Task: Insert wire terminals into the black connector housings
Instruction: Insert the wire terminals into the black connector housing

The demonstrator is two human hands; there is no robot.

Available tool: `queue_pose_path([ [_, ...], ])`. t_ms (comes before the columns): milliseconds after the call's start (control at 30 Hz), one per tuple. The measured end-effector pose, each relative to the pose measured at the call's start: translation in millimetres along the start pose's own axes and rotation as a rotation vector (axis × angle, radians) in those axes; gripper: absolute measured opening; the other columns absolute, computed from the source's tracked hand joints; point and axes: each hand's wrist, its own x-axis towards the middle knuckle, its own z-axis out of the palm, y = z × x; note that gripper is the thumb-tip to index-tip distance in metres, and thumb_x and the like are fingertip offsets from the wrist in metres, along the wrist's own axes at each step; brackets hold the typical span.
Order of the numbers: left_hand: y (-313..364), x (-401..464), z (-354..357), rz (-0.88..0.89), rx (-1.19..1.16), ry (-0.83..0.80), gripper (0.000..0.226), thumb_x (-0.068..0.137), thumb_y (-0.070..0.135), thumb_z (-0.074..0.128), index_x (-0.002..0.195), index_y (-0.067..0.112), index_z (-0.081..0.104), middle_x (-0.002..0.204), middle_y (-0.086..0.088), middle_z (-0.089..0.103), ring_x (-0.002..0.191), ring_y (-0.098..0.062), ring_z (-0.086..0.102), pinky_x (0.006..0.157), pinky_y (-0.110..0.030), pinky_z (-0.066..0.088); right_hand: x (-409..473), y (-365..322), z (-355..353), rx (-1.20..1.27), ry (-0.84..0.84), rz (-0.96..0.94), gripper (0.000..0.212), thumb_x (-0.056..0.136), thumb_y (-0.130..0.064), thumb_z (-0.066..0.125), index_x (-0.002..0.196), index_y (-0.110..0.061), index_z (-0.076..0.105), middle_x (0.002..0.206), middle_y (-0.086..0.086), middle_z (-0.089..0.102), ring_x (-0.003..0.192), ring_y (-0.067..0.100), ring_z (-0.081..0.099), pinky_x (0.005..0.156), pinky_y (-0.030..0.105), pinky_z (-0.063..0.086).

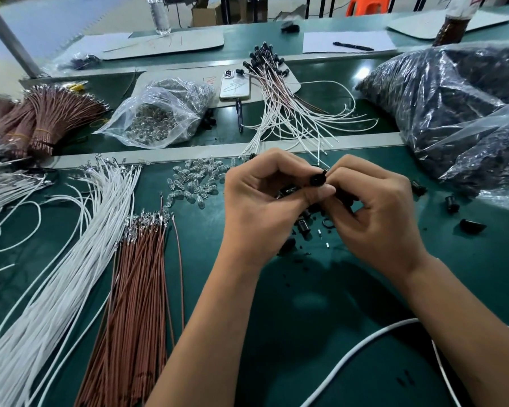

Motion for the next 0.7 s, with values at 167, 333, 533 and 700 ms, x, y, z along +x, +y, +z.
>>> queue_pose_path([
  [167,0,4,-3,-0.162,0.055,0.081,0.021,0.074,-0.008,0.082,0.083,0.005,0.068,0.078,-0.018,0.072,0.071,-0.022,0.067,0.069,-0.034,0.058,1,1,4,-0.021,-0.031,0.007,0.028,0.097,-0.010,0.072,0.073,-0.003,0.062,0.075,0.006,0.054,0.063,0.022,0.048,0.059,0.026,0.040],
  [333,-14,6,-20,-0.433,0.123,0.210,0.017,0.084,0.005,0.080,0.086,0.000,0.064,0.074,-0.016,0.074,0.058,-0.022,0.067,0.058,-0.032,0.056,14,-11,9,0.047,0.081,0.000,0.023,0.090,0.003,0.051,0.083,0.000,0.073,0.080,0.007,0.065,0.072,0.022,0.063,0.063,0.030,0.047],
  [533,-31,4,-31,-0.578,0.233,0.527,0.023,0.075,0.012,0.089,0.077,0.007,0.066,0.070,-0.015,0.074,0.064,-0.029,0.075,0.069,-0.045,0.063,108,-17,44,-0.061,-0.282,0.214,0.021,0.092,-0.002,0.063,0.097,-0.013,0.080,0.081,-0.001,0.074,0.072,0.015,0.066,0.076,0.033,0.056],
  [700,-33,4,-31,-0.574,0.468,0.488,0.022,0.075,0.016,0.085,0.073,0.010,0.064,0.063,-0.008,0.071,0.062,-0.024,0.073,0.070,-0.040,0.062,158,-58,96,-0.396,-0.917,-0.039,0.007,0.090,-0.029,0.078,0.093,-0.023,0.081,0.074,-0.014,0.067,0.075,0.009,0.064,0.076,0.026,0.052],
])
